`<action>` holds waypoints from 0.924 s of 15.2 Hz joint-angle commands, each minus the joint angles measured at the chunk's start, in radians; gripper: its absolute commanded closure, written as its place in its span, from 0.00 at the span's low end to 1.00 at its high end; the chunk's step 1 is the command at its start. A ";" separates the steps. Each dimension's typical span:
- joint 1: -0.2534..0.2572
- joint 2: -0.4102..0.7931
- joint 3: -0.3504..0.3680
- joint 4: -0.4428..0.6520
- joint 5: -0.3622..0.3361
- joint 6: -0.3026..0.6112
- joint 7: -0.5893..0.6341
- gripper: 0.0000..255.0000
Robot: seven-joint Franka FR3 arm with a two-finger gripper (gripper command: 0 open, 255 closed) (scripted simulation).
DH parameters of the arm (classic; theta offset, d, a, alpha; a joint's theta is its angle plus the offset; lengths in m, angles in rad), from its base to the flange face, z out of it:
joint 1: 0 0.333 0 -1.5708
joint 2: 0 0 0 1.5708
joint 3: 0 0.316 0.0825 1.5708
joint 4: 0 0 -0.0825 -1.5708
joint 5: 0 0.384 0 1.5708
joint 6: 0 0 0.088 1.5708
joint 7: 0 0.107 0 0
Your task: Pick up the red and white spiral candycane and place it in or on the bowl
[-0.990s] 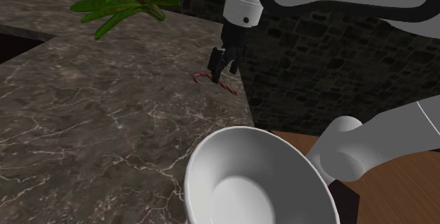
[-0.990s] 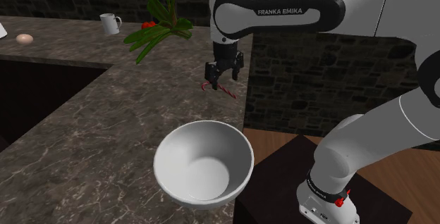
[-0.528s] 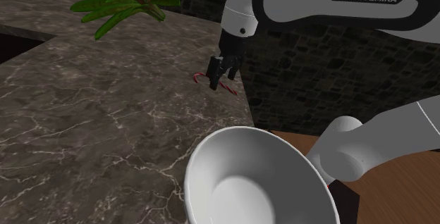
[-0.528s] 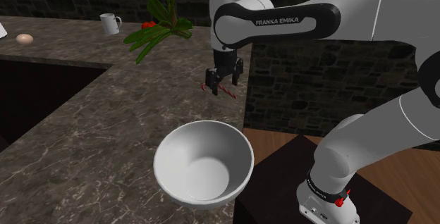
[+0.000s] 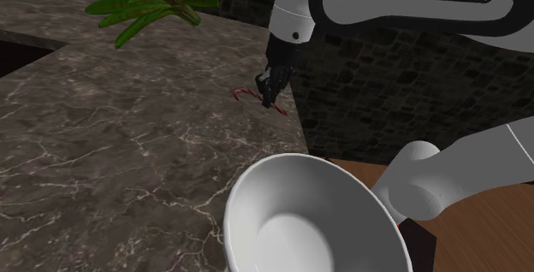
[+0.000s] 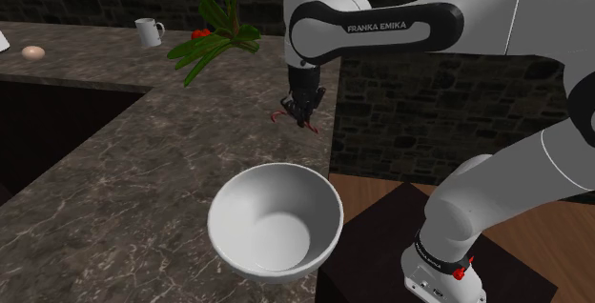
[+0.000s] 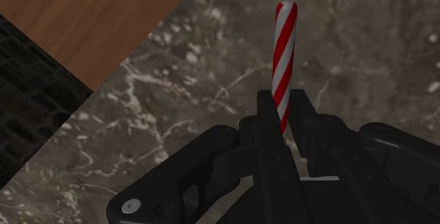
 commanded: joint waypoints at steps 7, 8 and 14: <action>-0.003 0.007 -0.002 0.008 -0.012 -0.011 -0.001 1.00; -0.004 0.007 -0.003 0.021 -0.013 -0.024 -0.001 1.00; 0.014 0.071 0.044 0.096 -0.003 -0.026 0.043 0.00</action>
